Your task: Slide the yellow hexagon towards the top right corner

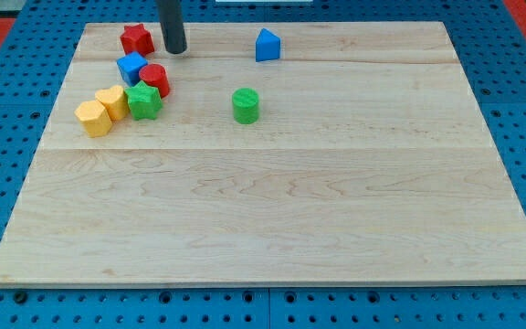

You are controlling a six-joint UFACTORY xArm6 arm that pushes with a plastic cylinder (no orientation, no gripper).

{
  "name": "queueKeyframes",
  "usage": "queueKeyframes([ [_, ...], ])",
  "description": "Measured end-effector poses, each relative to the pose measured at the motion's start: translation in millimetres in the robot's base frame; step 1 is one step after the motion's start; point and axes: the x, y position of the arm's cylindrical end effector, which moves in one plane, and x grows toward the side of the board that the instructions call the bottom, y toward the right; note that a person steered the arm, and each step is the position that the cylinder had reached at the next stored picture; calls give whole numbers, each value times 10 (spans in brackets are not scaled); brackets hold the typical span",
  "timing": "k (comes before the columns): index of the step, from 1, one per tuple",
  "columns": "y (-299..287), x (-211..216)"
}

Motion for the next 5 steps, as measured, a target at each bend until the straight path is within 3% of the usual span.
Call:
queueKeyframes([
  [1,-415,137],
  [3,-234,558],
  [4,-685,510],
  [5,-537,510],
])
